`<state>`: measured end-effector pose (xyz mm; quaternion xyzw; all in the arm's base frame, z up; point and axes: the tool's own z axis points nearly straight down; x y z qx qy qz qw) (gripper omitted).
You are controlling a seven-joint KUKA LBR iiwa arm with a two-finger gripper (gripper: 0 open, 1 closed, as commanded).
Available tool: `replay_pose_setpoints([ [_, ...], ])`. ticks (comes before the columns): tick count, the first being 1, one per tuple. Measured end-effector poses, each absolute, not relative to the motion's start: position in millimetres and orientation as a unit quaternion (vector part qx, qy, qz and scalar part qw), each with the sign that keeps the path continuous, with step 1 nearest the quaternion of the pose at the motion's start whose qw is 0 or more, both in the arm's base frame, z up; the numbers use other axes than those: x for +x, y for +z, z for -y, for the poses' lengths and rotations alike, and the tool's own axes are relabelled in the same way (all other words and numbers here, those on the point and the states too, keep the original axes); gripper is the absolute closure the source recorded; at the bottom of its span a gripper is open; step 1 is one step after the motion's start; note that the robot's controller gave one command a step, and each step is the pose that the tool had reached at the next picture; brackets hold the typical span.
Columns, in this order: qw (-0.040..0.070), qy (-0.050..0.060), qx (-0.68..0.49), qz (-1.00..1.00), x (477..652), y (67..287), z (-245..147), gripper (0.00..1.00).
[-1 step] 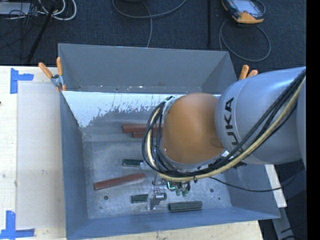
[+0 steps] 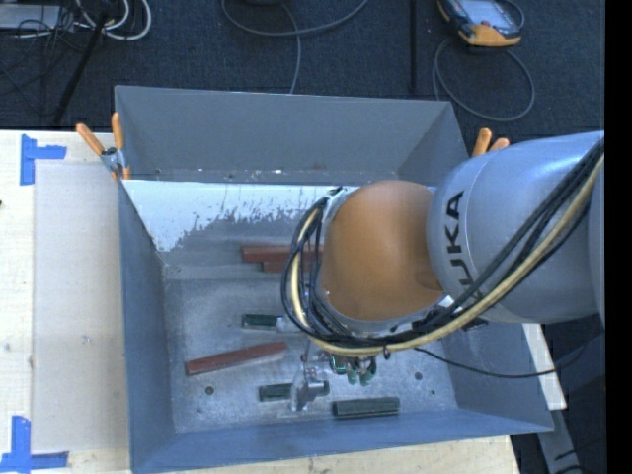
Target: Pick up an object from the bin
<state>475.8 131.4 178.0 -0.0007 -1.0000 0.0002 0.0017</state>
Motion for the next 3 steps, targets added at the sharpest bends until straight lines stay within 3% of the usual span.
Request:
replay_pose_setpoints([
  [1, 0.001, 0.000, -0.003, 1.000, 479.2, 81.6, -116.6, 1.00],
  [2, 0.001, 0.000, -0.003, 1.000, 479.2, 81.6, -116.5, 1.00],
  [3, 0.000, 0.000, 0.009, 1.000, 485.2, 204.9, -107.2, 1.00],
])
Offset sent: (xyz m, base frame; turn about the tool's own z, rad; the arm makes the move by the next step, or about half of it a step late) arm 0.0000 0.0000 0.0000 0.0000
